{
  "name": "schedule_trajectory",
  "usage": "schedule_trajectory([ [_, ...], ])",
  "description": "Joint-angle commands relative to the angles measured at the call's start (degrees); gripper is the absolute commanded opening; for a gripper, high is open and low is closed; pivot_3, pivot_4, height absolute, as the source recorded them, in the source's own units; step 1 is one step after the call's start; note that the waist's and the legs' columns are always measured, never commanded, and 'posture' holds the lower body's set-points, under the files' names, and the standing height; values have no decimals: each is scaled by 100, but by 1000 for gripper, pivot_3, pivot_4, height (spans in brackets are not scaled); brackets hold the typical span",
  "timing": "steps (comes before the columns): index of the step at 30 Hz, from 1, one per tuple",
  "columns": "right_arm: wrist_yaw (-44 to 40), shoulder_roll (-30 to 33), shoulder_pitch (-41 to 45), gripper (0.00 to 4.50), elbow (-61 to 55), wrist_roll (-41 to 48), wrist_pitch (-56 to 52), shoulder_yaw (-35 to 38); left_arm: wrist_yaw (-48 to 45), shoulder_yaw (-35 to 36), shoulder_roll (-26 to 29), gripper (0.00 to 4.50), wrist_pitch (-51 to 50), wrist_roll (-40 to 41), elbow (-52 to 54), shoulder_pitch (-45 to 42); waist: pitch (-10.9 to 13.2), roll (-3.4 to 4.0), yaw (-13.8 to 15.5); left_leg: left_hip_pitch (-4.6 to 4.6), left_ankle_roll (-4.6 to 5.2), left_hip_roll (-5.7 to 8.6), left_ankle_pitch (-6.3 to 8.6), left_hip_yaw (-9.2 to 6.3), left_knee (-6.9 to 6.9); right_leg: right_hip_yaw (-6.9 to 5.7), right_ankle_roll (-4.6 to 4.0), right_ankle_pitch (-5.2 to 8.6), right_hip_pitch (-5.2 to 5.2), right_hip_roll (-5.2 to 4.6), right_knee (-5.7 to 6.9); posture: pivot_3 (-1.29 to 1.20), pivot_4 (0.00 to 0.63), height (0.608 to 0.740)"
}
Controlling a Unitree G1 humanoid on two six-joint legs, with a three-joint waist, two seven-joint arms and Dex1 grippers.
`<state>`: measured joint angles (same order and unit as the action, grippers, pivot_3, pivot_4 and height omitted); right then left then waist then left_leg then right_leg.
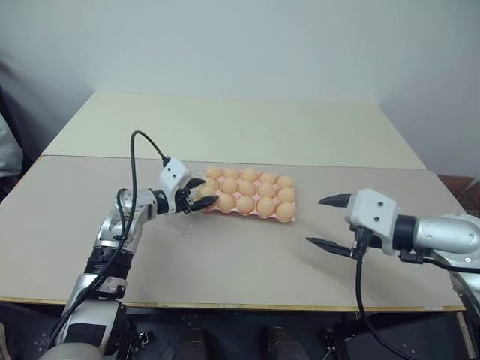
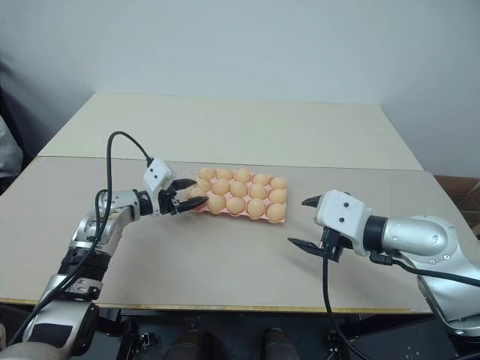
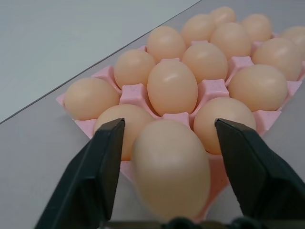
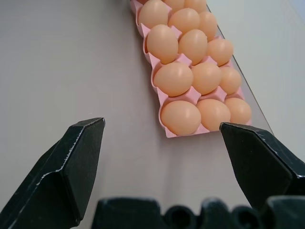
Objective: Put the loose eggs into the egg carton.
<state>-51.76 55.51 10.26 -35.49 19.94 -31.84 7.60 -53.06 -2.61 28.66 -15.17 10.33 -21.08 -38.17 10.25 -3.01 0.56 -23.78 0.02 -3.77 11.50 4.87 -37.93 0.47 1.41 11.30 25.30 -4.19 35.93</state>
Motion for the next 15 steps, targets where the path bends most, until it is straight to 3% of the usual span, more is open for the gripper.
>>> schedule_trajectory([
  [1, 51, 55, 36, 4500, -144, 62, -28, 184, 97, 71, 57, 4466, 107, -24, 205, -81, 0, 0, 2, 0, 0, 0, 0, 0, 0, 0, 0, 0, 0, 0, 0, 0, 150, 740],
  [8, 38, 43, 96, 4500, -76, 57, 24, 125, -236, 708, 524, 4466, 221, 520, 968, 305, 0, 0, -63, -2, 0, -4, 0, 0, 0, 0, 0, 0, 3, 1, 0, 0, 150, 740],
  [15, 9, 58, 105, 4500, -55, 63, 61, 130, -702, 1475, 1429, 4466, 253, 997, 1845, 1183, 0, 0, -115, 2, 0, -6, 0, 0, 0, -1, -6, 5, 2, -1, 1, 0, 150, 740],
])
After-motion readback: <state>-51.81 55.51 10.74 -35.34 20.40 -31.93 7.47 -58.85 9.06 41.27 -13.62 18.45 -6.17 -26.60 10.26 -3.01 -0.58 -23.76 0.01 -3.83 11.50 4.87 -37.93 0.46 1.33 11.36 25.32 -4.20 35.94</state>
